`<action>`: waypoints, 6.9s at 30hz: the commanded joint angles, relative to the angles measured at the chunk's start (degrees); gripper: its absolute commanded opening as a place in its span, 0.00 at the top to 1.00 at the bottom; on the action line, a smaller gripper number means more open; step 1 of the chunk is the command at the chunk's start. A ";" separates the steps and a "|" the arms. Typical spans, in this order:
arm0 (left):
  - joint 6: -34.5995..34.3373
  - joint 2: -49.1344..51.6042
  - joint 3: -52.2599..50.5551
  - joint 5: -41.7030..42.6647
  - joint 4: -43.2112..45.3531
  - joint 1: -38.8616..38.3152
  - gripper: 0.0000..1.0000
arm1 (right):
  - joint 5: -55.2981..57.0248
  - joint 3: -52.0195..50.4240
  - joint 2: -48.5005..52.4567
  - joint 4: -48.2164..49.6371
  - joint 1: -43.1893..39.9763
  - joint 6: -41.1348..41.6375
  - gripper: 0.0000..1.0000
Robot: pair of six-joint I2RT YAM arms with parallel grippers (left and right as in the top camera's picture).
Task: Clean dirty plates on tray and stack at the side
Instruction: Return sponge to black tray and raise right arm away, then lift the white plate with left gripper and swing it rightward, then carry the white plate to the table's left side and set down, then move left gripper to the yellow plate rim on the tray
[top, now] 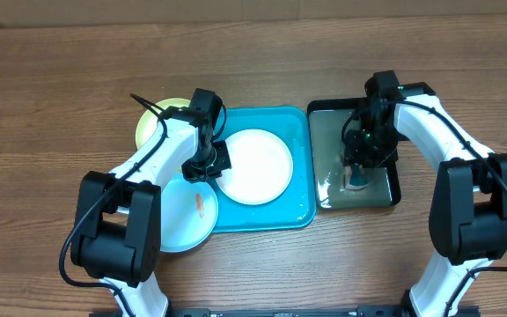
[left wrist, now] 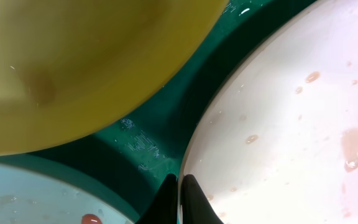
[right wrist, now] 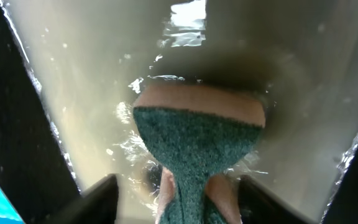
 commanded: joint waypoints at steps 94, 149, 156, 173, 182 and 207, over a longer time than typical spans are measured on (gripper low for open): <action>49.37 0.28 26.53 -75.43 41.72 -42.93 0.96 | 0.50 17.86 -0.79 -2.29 -21.22 3.69 0.00; 1.33 0.28 26.40 8.85 -10.69 48.98 0.96 | 0.50 17.86 -0.79 -2.29 -21.22 3.69 0.00; 1.31 0.28 23.47 -5.05 -7.93 53.64 0.96 | 0.50 17.86 -0.79 -2.29 -21.22 3.69 0.00; 2.84 0.35 5.22 -2.75 17.64 51.87 0.96 | 0.50 17.86 -0.79 -2.29 -21.22 3.69 0.00; 3.87 0.66 4.50 -0.44 20.85 50.25 0.96 | 0.50 17.86 -0.79 -2.29 -21.22 3.69 0.00; 18.10 0.28 18.73 13.92 -2.58 39.85 0.67 | 0.50 17.86 -0.79 -2.29 -21.22 3.69 0.00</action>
